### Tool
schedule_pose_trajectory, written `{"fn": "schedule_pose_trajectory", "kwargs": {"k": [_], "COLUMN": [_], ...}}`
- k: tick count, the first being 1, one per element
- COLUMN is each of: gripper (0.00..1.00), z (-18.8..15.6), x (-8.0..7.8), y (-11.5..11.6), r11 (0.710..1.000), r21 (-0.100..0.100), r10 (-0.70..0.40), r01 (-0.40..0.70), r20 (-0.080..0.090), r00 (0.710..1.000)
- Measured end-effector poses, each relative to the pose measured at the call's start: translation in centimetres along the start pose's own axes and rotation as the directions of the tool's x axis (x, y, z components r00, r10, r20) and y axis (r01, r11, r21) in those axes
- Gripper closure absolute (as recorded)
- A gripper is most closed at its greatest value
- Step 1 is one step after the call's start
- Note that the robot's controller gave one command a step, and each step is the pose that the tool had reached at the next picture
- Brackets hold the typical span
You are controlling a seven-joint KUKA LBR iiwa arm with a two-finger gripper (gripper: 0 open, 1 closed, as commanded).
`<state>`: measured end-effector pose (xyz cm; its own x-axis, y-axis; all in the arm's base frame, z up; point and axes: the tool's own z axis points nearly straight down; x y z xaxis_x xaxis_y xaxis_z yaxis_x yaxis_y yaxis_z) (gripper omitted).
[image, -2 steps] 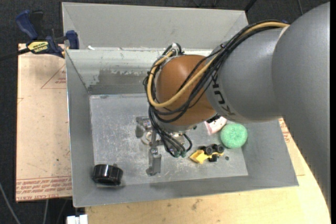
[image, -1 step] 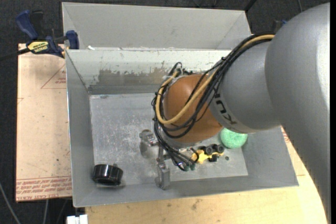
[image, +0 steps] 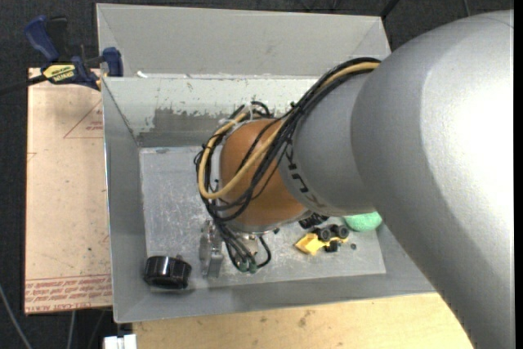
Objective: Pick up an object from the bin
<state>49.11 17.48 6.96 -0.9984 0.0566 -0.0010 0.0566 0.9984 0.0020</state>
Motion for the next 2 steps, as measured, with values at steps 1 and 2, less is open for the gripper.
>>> {"fn": "schedule_pose_trajectory", "kwargs": {"k": [1,2], "gripper": [0.00,0.00], "z": [-0.08,-0.09], "x": [-0.18,-0.18], "y": [-0.04,-0.05], "r11": [1.000,1.000], "r21": [-0.001,-0.001], "r10": [0.002,0.002], "r01": [-0.002,-0.002], "r20": [0.006,0.005], "r00": [1.000,1.000]}}
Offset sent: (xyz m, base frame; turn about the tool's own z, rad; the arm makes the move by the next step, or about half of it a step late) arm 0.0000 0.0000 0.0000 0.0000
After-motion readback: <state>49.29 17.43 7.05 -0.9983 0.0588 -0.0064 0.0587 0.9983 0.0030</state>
